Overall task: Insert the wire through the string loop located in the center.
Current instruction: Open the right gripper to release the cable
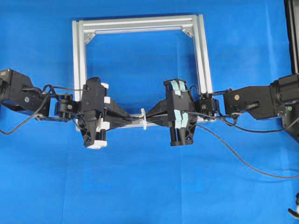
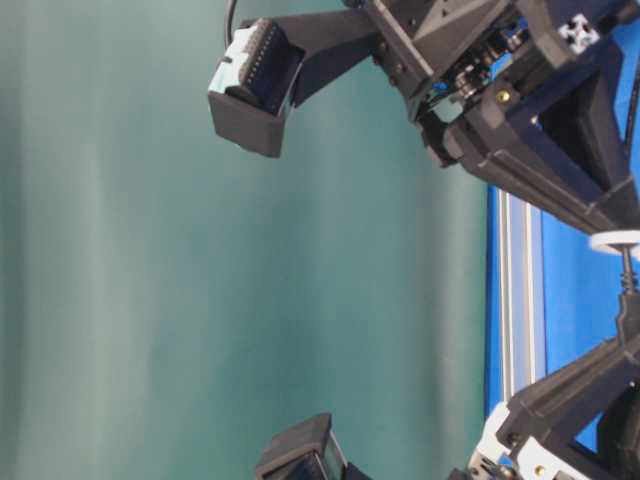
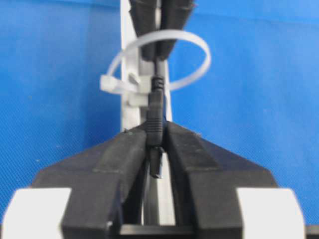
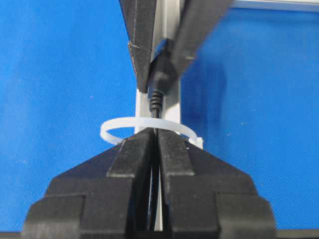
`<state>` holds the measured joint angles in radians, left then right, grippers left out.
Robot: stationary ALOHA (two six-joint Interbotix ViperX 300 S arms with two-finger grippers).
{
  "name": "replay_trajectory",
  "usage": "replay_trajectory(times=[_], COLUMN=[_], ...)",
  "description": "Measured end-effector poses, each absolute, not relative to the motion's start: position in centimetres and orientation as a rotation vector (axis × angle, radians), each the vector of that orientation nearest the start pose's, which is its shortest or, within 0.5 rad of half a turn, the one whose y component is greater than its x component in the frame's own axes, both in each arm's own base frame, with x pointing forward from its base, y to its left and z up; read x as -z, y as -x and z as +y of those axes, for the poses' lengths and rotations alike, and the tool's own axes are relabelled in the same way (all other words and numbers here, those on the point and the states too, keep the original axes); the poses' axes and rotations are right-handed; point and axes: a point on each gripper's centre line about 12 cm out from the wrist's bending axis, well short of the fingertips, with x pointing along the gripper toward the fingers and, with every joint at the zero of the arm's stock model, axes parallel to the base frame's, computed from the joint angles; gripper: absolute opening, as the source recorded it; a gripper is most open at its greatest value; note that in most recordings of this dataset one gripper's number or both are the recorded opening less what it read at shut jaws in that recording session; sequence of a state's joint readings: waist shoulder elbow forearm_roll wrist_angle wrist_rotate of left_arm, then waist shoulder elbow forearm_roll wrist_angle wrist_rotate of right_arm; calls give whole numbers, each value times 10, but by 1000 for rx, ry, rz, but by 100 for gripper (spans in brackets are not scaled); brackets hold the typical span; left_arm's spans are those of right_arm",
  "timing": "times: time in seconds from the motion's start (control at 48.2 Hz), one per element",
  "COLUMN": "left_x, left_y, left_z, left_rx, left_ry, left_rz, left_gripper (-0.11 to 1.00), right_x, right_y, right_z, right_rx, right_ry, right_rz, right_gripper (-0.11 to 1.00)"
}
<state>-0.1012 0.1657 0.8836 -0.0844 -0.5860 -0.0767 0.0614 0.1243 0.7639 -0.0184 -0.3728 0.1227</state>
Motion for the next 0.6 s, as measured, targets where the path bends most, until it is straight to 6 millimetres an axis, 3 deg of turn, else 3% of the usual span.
replay_trajectory(times=[0.477, 0.601], left_x=[-100, -100], left_y=[-362, -362], left_z=[-31, -31], left_rx=[20, 19], left_ry=[110, 110], left_rz=[467, 468], left_gripper=[7, 7], right_x=[-126, -126], right_y=[-388, -388], right_z=[25, 25], right_rx=[-39, -40], right_ry=[-89, -90], right_rz=[520, 518], right_gripper=[-1, 13])
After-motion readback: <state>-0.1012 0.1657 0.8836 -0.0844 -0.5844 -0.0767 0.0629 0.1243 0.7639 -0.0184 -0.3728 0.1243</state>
